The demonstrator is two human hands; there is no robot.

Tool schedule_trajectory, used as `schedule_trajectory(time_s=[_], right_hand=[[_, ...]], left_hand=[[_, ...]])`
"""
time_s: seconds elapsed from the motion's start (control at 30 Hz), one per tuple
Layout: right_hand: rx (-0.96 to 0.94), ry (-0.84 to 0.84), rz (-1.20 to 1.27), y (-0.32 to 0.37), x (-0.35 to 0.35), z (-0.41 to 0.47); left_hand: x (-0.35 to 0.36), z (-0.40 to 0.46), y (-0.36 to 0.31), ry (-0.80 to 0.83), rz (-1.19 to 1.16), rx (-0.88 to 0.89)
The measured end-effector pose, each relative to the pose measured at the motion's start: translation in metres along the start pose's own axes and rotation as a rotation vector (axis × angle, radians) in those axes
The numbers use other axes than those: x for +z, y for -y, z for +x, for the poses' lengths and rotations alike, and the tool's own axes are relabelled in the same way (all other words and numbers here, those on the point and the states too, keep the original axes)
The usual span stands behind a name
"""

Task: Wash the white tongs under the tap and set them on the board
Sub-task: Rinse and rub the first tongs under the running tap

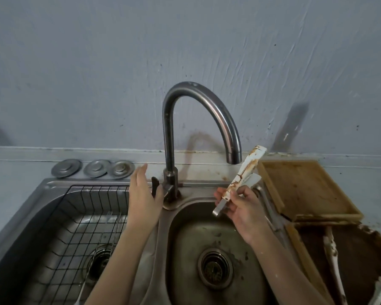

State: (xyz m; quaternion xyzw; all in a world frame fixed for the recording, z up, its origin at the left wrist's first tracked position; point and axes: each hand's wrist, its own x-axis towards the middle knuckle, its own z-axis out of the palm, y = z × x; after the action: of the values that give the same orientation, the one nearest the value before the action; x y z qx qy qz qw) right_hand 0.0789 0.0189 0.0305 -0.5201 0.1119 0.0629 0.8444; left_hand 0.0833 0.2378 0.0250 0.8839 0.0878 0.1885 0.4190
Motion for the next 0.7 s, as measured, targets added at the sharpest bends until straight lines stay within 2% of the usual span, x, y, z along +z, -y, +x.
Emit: schedule_trajectory(time_s=[0.2,0.4,0.7], right_hand=[[0.03,-0.02,0.028,-0.013,-0.001,0.002],[0.025,-0.026,-0.012,-0.015,-0.002,0.004],[0.024,0.013,-0.008,-0.015,-0.003,0.005]], left_hand=[[0.017,0.011,0.018,0.099,-0.033,-0.084],[0.021,0.009,0.021,0.051,-0.065,-0.045],[0.029,0.009,0.03,0.045,-0.132,-0.08]])
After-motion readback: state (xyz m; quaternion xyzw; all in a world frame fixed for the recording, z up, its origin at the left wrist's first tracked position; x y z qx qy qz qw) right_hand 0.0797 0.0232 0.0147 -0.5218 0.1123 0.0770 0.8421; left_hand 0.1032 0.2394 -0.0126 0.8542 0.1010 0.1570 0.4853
